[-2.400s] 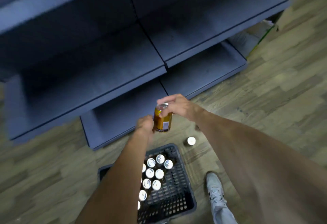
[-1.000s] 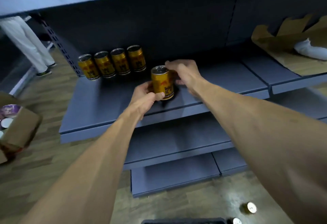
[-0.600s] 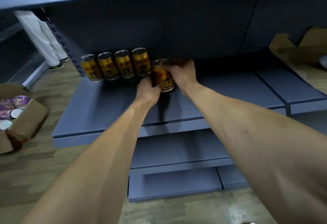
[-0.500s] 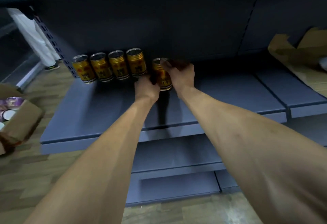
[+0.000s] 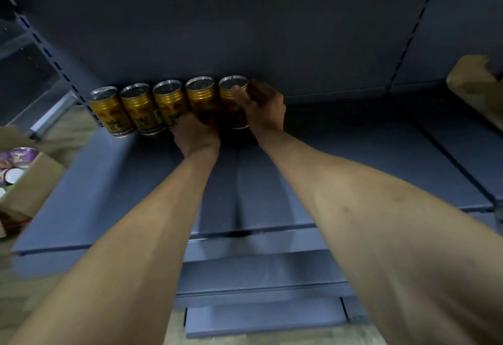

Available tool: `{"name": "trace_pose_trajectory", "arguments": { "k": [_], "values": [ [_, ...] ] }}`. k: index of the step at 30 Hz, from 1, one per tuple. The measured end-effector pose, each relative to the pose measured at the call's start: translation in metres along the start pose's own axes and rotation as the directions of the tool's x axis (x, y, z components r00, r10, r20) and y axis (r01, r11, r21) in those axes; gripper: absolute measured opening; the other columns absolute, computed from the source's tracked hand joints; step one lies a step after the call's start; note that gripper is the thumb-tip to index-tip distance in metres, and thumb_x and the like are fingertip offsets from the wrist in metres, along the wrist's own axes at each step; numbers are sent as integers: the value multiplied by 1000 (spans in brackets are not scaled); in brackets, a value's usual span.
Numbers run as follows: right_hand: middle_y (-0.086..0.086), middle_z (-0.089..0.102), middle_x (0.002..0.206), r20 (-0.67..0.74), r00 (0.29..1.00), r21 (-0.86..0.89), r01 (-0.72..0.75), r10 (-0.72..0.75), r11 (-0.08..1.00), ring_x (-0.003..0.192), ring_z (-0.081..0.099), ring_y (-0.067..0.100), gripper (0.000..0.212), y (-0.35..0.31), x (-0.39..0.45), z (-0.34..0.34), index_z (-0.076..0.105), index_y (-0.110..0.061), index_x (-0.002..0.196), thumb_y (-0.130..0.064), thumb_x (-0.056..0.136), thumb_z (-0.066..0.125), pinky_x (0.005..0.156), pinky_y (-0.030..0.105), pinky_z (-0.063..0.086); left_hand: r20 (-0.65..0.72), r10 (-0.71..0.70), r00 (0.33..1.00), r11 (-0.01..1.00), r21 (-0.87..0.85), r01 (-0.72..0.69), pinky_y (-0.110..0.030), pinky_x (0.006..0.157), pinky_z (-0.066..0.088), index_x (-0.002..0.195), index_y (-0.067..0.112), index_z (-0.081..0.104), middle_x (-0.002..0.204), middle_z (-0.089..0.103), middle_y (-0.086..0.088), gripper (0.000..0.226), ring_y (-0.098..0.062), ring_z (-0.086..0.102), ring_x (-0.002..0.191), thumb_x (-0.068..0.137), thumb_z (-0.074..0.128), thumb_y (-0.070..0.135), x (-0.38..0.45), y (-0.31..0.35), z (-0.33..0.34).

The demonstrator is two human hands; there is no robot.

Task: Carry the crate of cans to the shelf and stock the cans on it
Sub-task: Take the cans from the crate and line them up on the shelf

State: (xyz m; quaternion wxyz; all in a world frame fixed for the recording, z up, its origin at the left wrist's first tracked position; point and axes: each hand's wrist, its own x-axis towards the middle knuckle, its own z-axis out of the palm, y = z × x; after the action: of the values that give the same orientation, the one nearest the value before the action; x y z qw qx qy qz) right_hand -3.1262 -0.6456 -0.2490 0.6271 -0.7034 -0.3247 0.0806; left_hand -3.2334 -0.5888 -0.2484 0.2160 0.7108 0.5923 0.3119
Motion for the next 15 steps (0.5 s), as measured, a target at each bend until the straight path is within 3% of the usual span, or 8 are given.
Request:
{"name": "trace_pose_trajectory", "arguments": {
  "k": [6,8,12,15],
  "values": [
    [2,70,108,-11,1000,-64,-1,1,998,104,63,22,29,-5,12,6,72,-16,106,-40,90,68,86,31,47,14,-1,1000,999,49,1,-41,97,42,120,-1,64,130,59,-22,38,-36,50,127,98,53,27,26,-1,-12],
    [2,70,109,-30,999,-55,-12,10,998,105,63,22,31,-8,12,8,72,-16,109,-40,91,67,87,30,46,21,11,1000,999,46,-12,-39,92,42,115,-1,67,124,62,-22,34,-36,54,121,96,54,24,28,0,-18],
    [1,70,111,-64,998,-43,-6,3,999,105,63,20,33,-7,10,10,72,-17,112,-41,90,68,85,26,45,22,103,994,990,-98,-100,-29,69,37,79,14,64,87,65,-8,12,-25,58,83,78,67,25,14,2,-16],
    [2,71,110,-79,997,-41,-20,17,999,104,64,21,30,-7,13,13,73,-17,109,-38,89,69,84,27,46,-19,116,993,990,-80,-118,-33,73,42,89,8,71,98,71,-13,32,-30,65,95,79,72,39,15,0,-14]
  ]
}}
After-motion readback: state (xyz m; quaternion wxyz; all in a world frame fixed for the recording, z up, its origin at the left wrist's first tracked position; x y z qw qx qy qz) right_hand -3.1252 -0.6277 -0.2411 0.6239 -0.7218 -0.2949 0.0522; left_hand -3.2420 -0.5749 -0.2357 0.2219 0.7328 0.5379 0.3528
